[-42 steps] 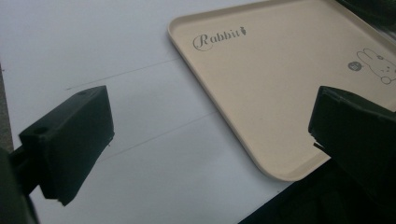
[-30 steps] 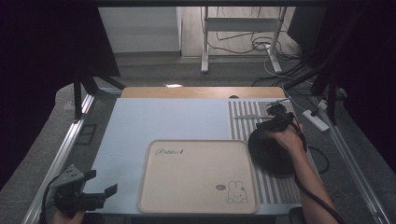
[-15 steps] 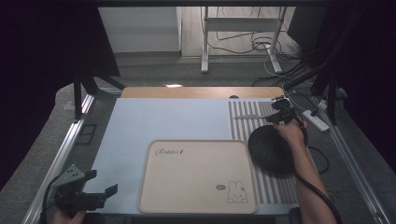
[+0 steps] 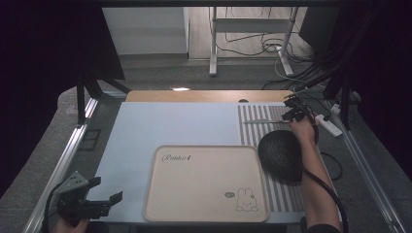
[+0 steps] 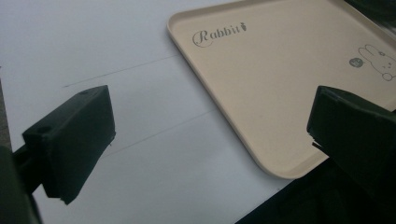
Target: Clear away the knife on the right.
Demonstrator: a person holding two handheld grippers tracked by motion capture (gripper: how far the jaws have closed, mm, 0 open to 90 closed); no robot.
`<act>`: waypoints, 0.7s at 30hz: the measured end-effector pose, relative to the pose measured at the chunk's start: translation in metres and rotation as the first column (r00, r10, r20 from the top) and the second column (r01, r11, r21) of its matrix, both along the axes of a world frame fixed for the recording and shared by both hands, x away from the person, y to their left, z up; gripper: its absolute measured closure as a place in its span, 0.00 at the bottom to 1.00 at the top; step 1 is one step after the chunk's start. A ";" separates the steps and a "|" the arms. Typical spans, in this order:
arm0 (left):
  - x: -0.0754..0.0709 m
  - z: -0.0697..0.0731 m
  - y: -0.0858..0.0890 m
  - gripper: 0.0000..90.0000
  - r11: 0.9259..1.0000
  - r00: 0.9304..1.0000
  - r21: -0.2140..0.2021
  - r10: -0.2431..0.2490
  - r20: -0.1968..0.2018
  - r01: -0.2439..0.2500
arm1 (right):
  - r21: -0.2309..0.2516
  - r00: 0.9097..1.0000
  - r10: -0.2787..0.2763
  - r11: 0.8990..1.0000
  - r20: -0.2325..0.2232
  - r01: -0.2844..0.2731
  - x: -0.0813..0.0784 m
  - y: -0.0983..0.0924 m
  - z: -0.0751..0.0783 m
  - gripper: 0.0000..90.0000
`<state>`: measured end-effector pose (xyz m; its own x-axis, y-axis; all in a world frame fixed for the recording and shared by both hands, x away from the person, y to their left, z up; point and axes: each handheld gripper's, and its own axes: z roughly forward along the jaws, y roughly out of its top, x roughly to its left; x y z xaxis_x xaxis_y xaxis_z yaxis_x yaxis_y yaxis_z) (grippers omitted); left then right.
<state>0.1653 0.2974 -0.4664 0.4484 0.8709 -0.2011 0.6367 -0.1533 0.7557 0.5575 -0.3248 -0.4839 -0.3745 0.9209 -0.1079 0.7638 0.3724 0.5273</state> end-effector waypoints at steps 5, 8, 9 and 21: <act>0.000 0.000 0.000 0.02 1.000 1.000 0.001 -0.006 0.002 0.006 | -0.015 1.000 -0.008 1.000 -0.007 0.008 0.009 -0.006 -0.006 1.00; -0.001 0.000 -0.001 0.02 1.000 1.000 0.007 -0.008 0.003 0.008 | -0.043 1.000 -0.002 0.999 -0.006 0.002 0.012 -0.009 -0.010 1.00; -0.001 0.000 -0.001 0.02 1.000 1.000 0.009 -0.009 0.003 0.009 | -0.040 1.000 -0.003 0.999 -0.004 0.003 0.012 -0.011 -0.011 1.00; -0.002 0.001 -0.002 0.02 1.000 1.000 0.024 -0.018 0.010 0.018 | -0.035 0.991 0.022 0.999 -0.135 -0.027 -0.005 -0.015 -0.010 1.00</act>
<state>0.1635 0.2951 -0.4658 0.4662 0.8670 -0.1758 0.6262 -0.1830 0.7579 0.5522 -0.3396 -0.4942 -0.4099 0.9079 -0.0882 0.8175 0.4085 0.4060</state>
